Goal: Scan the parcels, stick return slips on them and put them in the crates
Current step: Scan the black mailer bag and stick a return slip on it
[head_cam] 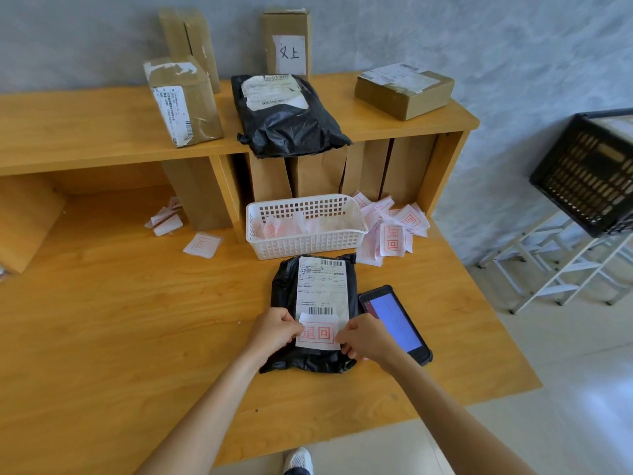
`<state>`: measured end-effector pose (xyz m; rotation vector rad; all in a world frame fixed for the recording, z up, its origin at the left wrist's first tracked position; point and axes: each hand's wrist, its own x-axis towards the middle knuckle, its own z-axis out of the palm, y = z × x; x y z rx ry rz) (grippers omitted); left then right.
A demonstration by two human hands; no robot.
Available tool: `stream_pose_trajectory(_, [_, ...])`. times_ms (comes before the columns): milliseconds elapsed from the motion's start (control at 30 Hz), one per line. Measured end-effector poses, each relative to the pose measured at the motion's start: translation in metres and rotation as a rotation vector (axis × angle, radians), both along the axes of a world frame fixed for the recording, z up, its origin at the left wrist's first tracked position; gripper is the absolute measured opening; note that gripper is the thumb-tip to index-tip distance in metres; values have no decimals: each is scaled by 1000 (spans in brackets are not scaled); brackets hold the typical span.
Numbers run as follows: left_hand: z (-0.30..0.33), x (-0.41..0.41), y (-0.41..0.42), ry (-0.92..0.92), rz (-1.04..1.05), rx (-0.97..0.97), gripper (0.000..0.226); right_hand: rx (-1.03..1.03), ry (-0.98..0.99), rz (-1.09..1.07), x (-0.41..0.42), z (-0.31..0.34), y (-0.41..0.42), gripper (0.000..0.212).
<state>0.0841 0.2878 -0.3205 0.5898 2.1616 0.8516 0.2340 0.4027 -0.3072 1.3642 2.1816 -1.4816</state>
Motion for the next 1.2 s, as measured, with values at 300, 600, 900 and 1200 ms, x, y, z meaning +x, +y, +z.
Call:
stream_pose_trajectory(300, [-3, 7, -8, 97, -26, 53, 33, 103, 32, 0, 2, -9, -6, 26])
stream_pose_trajectory(600, [-15, 9, -30, 34, -115, 215, 34, 144, 40, 100, 11, -14, -9, 34])
stream_pose_trajectory(900, [-6, 28, -36, 441, -169, 343, 15, 529, 135, 123, 9, 3, -23, 21])
stream_pose_trajectory(1200, [-34, 32, -36, 621, -561, -39, 90, 765, -122, 565, 12, -28, -53, 76])
